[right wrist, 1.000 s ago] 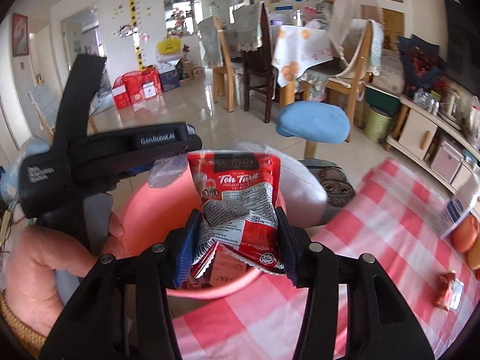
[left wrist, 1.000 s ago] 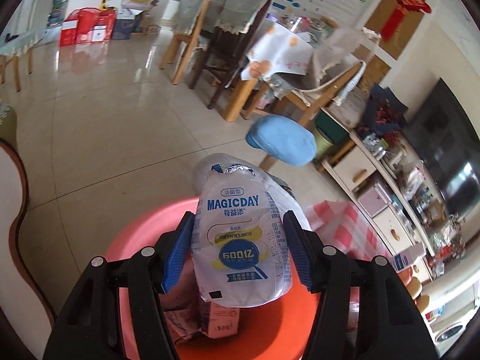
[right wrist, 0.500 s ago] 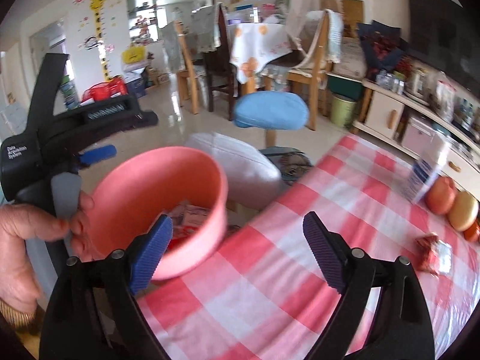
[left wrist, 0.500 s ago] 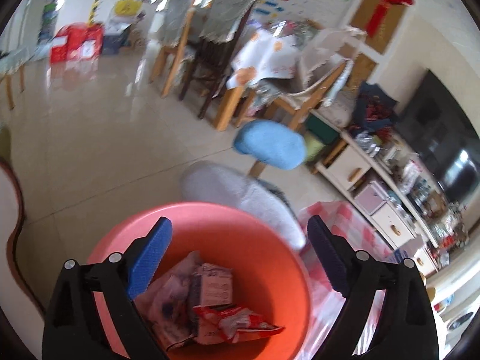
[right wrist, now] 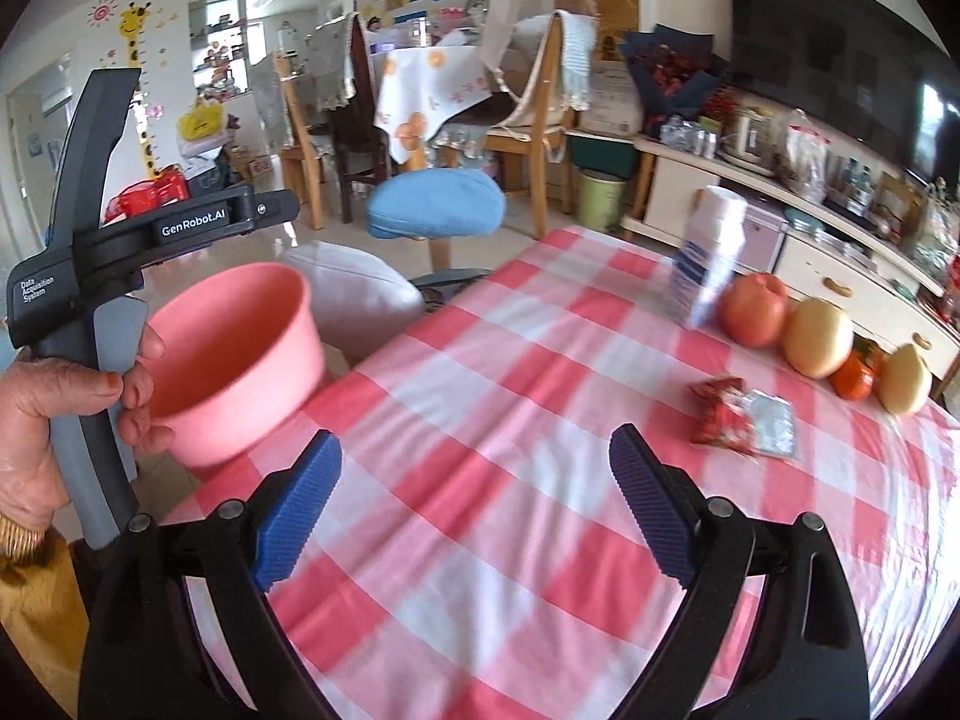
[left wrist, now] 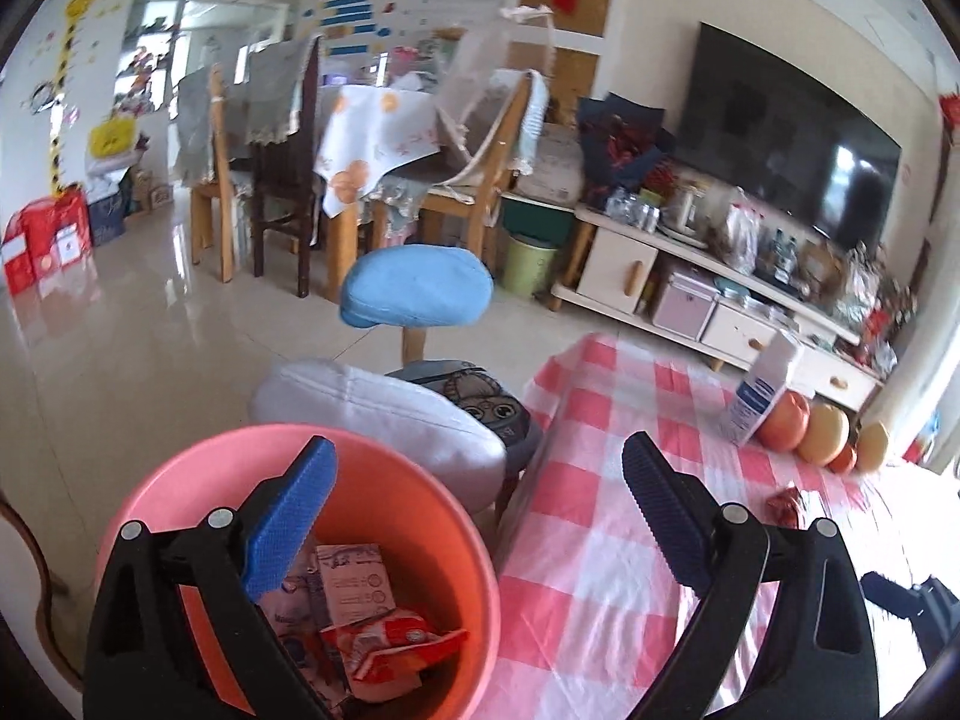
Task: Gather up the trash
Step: 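Move both tools back toward the table, then move both tools toward the red packet and foil sachet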
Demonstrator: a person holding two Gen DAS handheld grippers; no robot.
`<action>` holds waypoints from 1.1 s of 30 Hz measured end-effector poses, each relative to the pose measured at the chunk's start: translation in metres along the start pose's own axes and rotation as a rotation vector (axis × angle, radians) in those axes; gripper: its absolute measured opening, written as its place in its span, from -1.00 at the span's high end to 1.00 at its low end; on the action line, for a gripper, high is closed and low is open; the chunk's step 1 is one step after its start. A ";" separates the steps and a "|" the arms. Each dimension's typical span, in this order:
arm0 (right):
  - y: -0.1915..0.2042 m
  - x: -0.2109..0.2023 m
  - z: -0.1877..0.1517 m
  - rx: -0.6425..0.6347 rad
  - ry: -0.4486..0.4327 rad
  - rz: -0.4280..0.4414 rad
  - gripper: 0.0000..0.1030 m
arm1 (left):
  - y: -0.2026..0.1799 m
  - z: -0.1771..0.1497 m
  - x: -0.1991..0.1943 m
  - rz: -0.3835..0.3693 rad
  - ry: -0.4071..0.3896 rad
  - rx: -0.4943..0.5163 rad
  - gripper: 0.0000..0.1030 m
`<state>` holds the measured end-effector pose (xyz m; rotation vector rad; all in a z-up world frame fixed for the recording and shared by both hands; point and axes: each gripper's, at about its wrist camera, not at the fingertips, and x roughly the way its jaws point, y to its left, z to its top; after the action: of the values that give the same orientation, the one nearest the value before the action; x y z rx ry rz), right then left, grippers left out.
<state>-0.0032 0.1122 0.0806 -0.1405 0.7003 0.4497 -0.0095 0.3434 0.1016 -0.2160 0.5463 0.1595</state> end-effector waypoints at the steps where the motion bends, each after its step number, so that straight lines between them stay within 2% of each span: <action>1: -0.007 -0.005 -0.003 0.006 0.002 -0.013 -0.78 | -0.006 -0.001 -0.001 -0.003 -0.006 0.008 -0.84; 6: -0.029 -0.023 -0.012 0.017 0.002 -0.058 -0.81 | -0.033 -0.005 -0.006 -0.034 -0.035 0.066 -0.84; 10: -0.047 -0.036 -0.020 0.035 -0.006 -0.088 -0.84 | -0.053 -0.009 0.000 -0.083 0.006 0.102 -0.84; 24: -0.097 -0.064 -0.043 0.084 -0.036 -0.125 -0.85 | -0.110 -0.039 0.015 -0.044 0.071 0.313 -0.85; 33: -0.137 -0.070 -0.061 0.144 -0.018 -0.142 -0.86 | -0.135 -0.050 0.022 -0.091 0.107 0.343 -0.84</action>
<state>-0.0252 -0.0514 0.0763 -0.0495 0.6979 0.2635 0.0119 0.2034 0.0704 0.0857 0.6598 -0.0353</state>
